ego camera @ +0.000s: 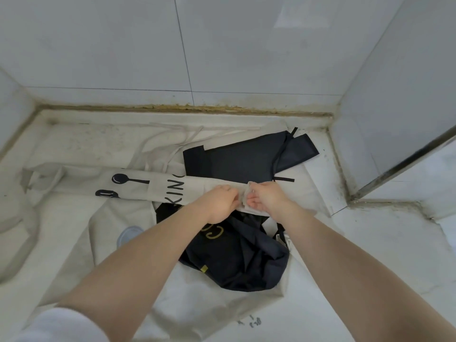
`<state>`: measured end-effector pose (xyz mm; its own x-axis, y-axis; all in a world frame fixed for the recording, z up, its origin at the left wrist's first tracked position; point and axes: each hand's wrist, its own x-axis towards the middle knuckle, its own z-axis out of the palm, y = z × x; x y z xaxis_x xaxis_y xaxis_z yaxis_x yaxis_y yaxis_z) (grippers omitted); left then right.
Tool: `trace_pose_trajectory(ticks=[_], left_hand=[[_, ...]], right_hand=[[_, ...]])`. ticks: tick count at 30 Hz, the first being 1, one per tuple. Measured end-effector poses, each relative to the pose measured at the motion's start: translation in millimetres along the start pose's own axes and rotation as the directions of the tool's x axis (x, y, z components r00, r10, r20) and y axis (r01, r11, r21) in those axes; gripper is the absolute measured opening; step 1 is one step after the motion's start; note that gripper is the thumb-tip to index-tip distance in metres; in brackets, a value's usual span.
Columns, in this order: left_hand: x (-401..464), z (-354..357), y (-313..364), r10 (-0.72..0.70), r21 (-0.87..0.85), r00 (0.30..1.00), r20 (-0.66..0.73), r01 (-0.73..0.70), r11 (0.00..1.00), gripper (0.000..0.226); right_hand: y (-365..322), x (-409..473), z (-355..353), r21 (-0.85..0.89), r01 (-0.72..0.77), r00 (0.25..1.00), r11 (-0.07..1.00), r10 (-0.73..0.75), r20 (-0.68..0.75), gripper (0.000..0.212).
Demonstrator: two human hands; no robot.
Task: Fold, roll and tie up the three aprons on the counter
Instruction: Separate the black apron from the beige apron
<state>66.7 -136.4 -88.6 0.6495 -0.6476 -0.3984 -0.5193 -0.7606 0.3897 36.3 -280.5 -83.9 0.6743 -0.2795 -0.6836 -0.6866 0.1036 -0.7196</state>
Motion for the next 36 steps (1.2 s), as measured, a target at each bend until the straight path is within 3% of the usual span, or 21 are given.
trace_pose_trajectory(ticks=[1,3,5,7,9,11,13,16,18,23,27,30,33,36], left_hand=[[-1,1,-1,-0.006,-0.052,1.0,-0.018,0.005,0.999,0.02],[-1,-1,-2,-0.02,-0.151,1.0,-0.022,0.016,0.988,0.015],[0,-2,-2,0.042,-0.153,0.999,-0.008,-0.043,0.987,0.024],[3,0,-1,0.082,-0.052,0.996,0.04,-0.08,0.995,0.038],[7,0,3,0.057,0.054,0.995,0.081,-0.062,0.997,0.036],[11,0,8,0.021,0.105,0.995,0.097,-0.031,0.994,0.035],[17,-2,14,-0.025,0.119,0.994,0.109,0.012,0.993,0.036],[27,-3,23,-0.081,0.151,0.991,0.11,0.064,0.987,0.026],[32,-6,28,-0.116,0.154,0.984,0.138,0.095,0.984,0.023],[32,-15,30,-0.141,0.114,0.971,0.196,0.12,0.986,0.037],[23,-18,28,-0.102,-0.056,0.968,0.231,0.118,0.991,0.028],[13,-15,18,-0.054,-0.271,0.985,0.163,0.097,0.958,0.012],[5,-18,6,-0.18,-0.566,0.97,0.165,0.242,0.788,0.024],[-8,-28,-5,-0.26,-0.833,0.944,0.204,0.306,0.461,0.031]], right_hand=[[-1,-1,2,-0.065,0.004,1.0,0.998,-0.003,0.014,0.022],[-1,-4,-1,-0.396,0.102,0.995,0.913,-0.088,0.053,0.018],[3,-9,-4,-0.692,0.263,0.965,0.672,-0.203,0.169,0.035],[5,-14,-9,-0.786,0.336,0.942,0.518,-0.168,0.292,0.051],[0,-13,-17,-0.797,0.394,0.918,0.458,-0.159,0.362,0.044],[-4,-9,-25,-0.773,0.403,0.915,0.491,-0.244,0.322,0.033],[-3,0,-37,-0.768,0.302,0.916,0.565,-0.395,0.071,0.028],[3,4,-48,-0.662,0.123,0.93,0.74,-0.318,-0.182,0.034],[3,5,-49,-0.493,0.084,0.967,0.866,-0.191,-0.171,0.041],[-11,-4,-42,-0.387,0.175,0.974,0.905,-0.216,-0.066,0.052],[-36,-18,-19,-0.482,0.319,0.943,0.816,-0.325,0.072,0.04],[-47,-21,3,-0.5,0.356,0.934,0.789,-0.31,0.176,0.027],[-51,-18,24,-0.448,0.28,0.959,0.849,-0.231,0.163,0.023],[-50,-12,39,-0.403,0.266,0.963,0.876,-0.223,0.151,0.037]])
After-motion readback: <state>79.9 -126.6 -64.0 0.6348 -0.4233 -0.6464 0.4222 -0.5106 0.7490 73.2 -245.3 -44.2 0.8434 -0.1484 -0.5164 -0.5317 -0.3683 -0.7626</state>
